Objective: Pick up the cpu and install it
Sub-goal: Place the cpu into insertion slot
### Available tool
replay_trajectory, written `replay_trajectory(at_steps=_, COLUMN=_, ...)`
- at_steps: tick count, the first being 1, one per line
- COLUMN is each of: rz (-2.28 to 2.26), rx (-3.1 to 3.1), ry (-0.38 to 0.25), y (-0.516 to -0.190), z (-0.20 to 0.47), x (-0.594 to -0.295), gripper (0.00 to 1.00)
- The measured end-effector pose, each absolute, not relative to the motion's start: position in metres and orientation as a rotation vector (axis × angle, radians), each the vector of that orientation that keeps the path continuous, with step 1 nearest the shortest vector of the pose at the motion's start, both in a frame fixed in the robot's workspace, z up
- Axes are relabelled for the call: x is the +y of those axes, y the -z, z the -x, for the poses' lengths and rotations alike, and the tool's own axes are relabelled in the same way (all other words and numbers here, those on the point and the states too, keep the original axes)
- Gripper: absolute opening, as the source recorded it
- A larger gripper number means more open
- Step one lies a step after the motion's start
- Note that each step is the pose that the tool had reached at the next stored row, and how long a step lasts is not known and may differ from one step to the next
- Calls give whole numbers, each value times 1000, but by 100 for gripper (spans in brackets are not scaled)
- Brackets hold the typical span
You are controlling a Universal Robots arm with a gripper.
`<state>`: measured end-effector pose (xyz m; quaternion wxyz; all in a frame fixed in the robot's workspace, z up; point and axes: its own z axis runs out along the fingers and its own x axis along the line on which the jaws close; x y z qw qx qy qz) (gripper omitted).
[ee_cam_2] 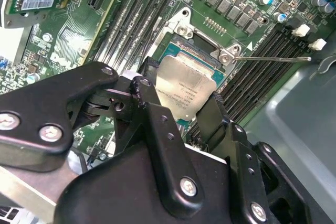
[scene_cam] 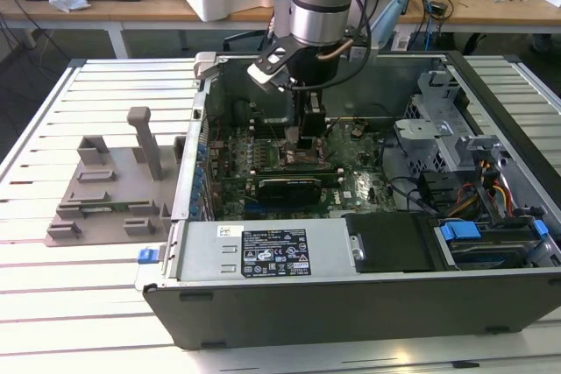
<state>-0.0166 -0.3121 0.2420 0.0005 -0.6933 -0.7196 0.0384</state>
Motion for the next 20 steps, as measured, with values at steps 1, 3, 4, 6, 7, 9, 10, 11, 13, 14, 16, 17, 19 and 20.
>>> replay_trajectory(at_steps=1, rz=2177, rx=-2260, ry=-120, y=-241, z=17, x=-312, gripper=55)
replay_trajectory(at_steps=3, rz=2177, rx=-2260, ry=-120, y=-240, z=17, x=-312, gripper=55)
replay_trajectory(at_steps=4, rz=2177, rx=-2260, ry=-120, y=-239, z=17, x=-312, gripper=55)
replay_trajectory(at_steps=6, rz=2177, rx=-2260, ry=-120, y=-238, z=17, x=-312, gripper=55)
replay_trajectory(at_steps=7, rz=2177, rx=-2260, ry=-120, y=-236, z=17, x=-312, gripper=55)
replay_trajectory(at_steps=9, rz=2177, rx=-2260, ry=-120, y=-234, z=17, x=-312, gripper=55)
replay_trajectory(at_steps=10, rz=2177, rx=-2260, ry=-120, y=-233, z=17, x=-312, gripper=55)
replay_trajectory(at_steps=11, rz=2177, rx=-2260, ry=-120, y=-233, z=17, x=-312, gripper=55)
replay_trajectory(at_steps=13, rz=2177, rx=-2260, ry=-121, y=-231, z=17, x=-312, gripper=55)
replay_trajectory(at_steps=14, rz=2177, rx=-2260, ry=-120, y=-230, z=17, x=-312, gripper=55)
replay_trajectory(at_steps=16, rz=2177, rx=-2260, ry=-120, y=-228, z=17, x=-312, gripper=55)
replay_trajectory(at_steps=17, rz=2177, rx=-2260, ry=-120, y=-228, z=17, x=-312, gripper=55)
replay_trajectory(at_steps=19, rz=2177, rx=-2260, ry=-120, y=-226, z=17, x=-312, gripper=55)
replay_trajectory(at_steps=20, rz=2177, rx=-2260, ry=-120, y=-225, z=17, x=-312, gripper=55)
